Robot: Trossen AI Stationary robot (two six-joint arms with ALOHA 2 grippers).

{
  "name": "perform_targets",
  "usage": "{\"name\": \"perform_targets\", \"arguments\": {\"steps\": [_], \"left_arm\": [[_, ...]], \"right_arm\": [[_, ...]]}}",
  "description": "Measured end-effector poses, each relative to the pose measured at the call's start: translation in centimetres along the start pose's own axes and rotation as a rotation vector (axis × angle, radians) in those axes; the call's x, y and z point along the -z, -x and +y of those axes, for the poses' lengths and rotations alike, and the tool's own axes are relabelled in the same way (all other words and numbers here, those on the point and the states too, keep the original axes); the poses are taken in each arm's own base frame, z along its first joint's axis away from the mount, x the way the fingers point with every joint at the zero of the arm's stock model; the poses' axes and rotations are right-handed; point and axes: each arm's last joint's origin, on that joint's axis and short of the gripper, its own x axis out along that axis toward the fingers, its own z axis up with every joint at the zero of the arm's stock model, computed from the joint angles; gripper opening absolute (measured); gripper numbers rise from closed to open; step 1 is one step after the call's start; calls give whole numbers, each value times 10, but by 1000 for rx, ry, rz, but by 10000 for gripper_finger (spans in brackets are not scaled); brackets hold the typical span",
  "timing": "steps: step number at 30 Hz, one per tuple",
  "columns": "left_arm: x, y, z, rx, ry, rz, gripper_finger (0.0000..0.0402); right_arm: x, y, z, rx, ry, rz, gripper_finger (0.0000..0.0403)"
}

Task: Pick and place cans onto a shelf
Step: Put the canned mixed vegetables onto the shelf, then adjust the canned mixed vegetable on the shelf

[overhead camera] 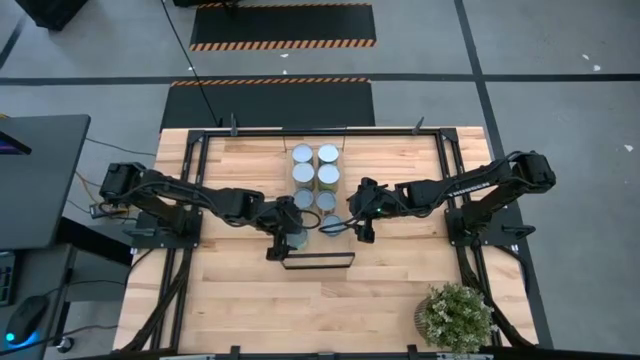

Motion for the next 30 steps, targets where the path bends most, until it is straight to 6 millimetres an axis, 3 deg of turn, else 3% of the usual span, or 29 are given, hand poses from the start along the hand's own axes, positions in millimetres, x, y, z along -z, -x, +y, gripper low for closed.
{"name": "perform_targets", "arguments": {"steps": [6,19,25,30], "left_arm": [[3,12,-3,-1,8,24,365],[5,32,-8,-43,-12,5,362],[2,47,-7,-67,6,-50,362],[10,55,-6,-111,43,10,362]], "right_arm": [[0,0,0,0,-5,1,373],[0,0,0,-1,9,-3,373],[-2,9,-1,-2,10,-15,373],[-3,19,1,-7,1,-29,373]]}}
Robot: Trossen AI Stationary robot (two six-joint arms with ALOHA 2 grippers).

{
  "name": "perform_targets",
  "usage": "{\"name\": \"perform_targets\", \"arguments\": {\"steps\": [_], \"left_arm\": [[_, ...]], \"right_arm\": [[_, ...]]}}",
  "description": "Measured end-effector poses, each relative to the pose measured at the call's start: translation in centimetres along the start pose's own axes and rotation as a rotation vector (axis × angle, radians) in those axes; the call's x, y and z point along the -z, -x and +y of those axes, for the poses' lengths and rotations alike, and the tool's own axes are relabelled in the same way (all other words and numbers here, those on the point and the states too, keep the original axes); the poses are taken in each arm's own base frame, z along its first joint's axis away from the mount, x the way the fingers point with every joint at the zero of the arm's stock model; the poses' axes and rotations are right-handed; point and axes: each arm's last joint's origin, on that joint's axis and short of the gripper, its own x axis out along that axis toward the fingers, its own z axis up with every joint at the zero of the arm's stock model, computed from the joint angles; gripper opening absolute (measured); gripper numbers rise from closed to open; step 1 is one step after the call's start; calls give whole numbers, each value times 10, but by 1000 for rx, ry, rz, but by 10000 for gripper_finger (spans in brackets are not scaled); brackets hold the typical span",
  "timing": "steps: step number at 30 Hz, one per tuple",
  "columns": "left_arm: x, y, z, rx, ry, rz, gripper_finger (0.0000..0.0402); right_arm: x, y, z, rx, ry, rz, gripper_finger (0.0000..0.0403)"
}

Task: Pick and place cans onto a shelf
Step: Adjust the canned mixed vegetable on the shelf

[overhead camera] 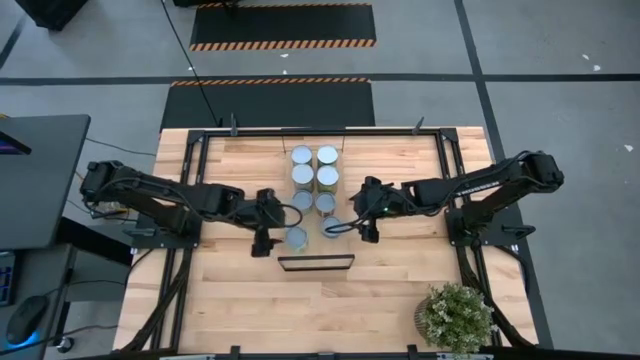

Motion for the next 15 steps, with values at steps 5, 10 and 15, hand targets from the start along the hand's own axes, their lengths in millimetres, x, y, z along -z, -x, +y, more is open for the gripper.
{"name": "perform_targets", "arguments": {"steps": [5,10,15], "left_arm": [[11,0,3,-65,18,101,362],[23,-10,3,-67,-3,95,361],[41,-18,11,-24,68,28,349]], "right_arm": [[-1,4,1,-4,7,-14,373],[-2,3,1,-2,25,-18,373],[-2,3,1,-2,27,-18,373]]}}
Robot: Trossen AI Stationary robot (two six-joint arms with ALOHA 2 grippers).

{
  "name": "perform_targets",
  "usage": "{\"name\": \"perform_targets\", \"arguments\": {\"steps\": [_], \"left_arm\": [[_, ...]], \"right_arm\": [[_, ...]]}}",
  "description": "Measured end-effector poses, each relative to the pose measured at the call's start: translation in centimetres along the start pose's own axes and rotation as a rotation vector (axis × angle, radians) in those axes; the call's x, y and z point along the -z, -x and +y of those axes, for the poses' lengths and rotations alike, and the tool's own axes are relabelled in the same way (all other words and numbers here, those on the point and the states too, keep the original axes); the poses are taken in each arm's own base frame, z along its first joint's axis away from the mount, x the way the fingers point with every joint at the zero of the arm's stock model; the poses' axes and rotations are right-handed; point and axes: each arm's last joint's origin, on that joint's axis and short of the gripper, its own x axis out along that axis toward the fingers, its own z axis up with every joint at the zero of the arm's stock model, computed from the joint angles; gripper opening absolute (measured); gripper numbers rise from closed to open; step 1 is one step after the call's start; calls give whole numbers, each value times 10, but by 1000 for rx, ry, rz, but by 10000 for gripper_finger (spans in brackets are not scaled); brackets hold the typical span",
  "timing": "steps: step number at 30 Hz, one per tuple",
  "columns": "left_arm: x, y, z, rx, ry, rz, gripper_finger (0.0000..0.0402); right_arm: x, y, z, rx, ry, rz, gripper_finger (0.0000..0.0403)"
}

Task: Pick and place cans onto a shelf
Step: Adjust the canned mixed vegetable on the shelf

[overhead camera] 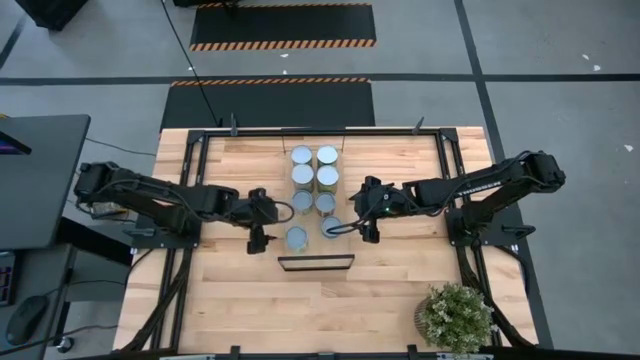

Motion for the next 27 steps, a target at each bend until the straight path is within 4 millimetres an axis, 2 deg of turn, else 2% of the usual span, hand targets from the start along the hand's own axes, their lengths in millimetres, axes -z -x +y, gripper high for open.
{"name": "perform_targets", "arguments": {"steps": [8,13,20,27], "left_arm": [[17,-17,3,105,50,-161,335],[21,-23,1,150,71,-254,328],[12,-31,-1,54,-14,-381,314],[8,-51,-7,49,-48,-404,292]], "right_arm": [[-1,0,-1,1,-6,-9,373],[-2,-1,-5,9,-11,-19,373],[-4,-1,-5,3,-6,-38,373],[-4,-1,-4,1,-2,-37,373]]}}
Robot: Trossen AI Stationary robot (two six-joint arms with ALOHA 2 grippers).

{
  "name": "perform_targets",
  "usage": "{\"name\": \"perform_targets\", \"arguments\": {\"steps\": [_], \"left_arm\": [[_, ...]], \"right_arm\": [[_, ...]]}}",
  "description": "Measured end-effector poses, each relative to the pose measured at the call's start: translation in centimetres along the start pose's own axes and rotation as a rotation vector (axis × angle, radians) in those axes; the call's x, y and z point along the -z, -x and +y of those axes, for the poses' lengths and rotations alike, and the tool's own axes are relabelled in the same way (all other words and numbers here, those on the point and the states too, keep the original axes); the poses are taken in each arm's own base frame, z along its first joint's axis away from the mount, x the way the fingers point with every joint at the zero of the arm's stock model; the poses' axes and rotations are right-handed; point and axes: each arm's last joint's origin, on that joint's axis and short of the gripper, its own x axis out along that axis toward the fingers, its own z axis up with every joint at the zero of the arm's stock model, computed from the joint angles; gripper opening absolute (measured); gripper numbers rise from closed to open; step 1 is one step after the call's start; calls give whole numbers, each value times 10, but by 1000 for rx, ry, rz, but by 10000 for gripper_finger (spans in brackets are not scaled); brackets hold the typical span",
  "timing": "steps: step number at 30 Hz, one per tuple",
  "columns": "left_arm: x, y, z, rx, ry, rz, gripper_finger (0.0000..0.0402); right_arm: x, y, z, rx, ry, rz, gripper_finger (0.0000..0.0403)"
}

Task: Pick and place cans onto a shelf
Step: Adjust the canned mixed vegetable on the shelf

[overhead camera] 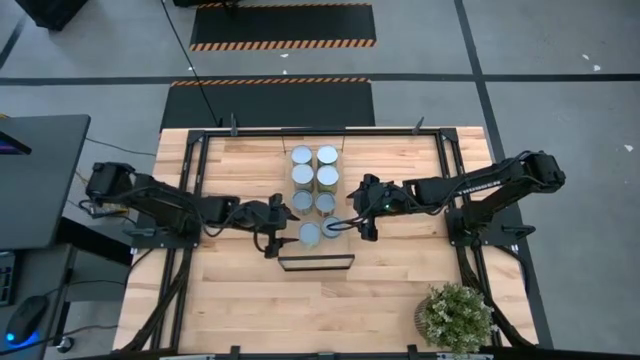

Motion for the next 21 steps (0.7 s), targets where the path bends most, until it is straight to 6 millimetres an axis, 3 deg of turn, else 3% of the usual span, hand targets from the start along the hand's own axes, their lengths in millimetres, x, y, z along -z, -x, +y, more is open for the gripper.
{"name": "perform_targets", "arguments": {"steps": [6,21], "left_arm": [[0,-10,-3,50,-5,-43,286],[-3,-9,-11,179,6,-74,286]], "right_arm": [[0,0,0,0,0,-1,373],[-1,0,0,-1,3,-11,373]]}}
